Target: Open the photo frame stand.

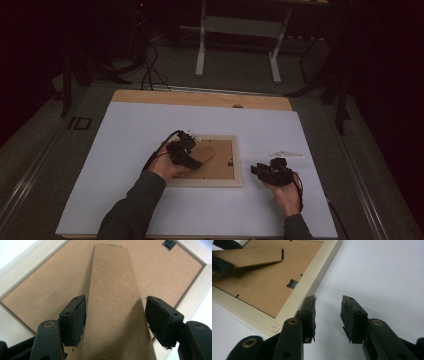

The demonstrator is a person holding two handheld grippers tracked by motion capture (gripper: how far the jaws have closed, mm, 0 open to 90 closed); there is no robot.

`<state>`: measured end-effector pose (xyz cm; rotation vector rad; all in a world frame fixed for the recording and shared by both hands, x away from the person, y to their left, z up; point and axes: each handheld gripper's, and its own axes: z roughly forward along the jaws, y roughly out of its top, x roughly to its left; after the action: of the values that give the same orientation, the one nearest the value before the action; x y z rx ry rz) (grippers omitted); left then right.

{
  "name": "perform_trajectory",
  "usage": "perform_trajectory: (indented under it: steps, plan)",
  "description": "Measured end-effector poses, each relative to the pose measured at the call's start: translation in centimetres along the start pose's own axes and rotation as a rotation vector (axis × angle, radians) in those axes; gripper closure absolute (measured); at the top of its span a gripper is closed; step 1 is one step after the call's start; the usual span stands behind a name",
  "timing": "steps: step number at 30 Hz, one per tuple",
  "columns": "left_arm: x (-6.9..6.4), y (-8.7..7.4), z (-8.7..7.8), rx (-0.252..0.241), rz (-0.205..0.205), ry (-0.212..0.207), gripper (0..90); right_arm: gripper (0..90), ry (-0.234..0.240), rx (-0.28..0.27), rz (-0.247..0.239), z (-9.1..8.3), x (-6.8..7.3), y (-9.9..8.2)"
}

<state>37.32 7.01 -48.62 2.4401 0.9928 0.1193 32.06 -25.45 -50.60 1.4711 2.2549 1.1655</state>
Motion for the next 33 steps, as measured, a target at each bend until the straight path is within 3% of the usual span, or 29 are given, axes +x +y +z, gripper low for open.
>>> perform_trajectory:
  steps: [12, 25, 33]
  plan:
    - [0.89, -0.02, 0.7, 0.04, -0.05, -0.076, 36.8, 63.2, 0.003, 0.001, 0.001, 0.0, -0.07, -0.02]
    - [0.47, 0.06, 0.62, 0.041, -0.028, -0.047, 39.6, 62.8, 0.005, 0.012, 0.002, 0.21, -0.06, -0.08]
    - [0.17, 0.01, 0.55, 0.03, -0.007, -0.027, 39.6, 62.2, 0.001, 0.024, -0.025, 0.62, 0.37, 0.29]
